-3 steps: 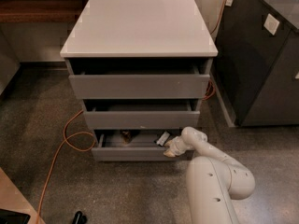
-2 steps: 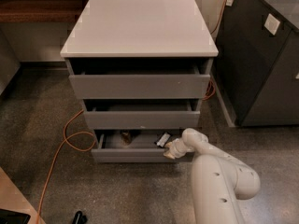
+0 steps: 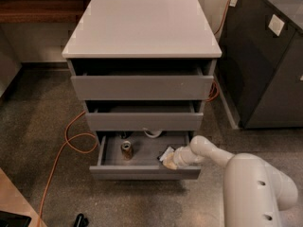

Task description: Pick rxbar blueberry from bottom drawer and place on counter

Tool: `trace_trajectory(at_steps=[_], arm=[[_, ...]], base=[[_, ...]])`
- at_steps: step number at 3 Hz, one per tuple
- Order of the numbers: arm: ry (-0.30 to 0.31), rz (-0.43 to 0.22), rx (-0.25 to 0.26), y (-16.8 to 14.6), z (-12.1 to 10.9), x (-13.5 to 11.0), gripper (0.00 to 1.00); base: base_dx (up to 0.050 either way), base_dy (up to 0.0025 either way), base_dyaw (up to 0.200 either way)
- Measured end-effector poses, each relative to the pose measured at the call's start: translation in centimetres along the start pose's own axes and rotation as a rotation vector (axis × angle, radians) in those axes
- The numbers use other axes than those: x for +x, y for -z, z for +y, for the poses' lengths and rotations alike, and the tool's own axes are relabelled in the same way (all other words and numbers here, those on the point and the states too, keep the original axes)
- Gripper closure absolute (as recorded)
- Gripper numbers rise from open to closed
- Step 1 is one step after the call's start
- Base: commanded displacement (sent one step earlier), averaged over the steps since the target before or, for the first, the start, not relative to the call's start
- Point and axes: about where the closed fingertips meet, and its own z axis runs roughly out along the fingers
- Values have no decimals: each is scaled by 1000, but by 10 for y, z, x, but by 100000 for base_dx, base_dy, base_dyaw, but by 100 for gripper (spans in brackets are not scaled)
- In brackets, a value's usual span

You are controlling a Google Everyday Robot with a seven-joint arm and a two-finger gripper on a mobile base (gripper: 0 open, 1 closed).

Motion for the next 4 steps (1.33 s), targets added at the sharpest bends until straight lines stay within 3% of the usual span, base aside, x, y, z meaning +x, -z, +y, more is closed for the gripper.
trace_trajectory(at_steps=[1, 2, 4], arm=[[-74, -32, -60, 13, 55, -1, 100], [-109, -44, -97, 19, 90, -1, 100], [-111, -40, -84, 24, 92, 1, 100]], base=[[0, 0, 0], [0, 0, 0], [0, 0, 0]])
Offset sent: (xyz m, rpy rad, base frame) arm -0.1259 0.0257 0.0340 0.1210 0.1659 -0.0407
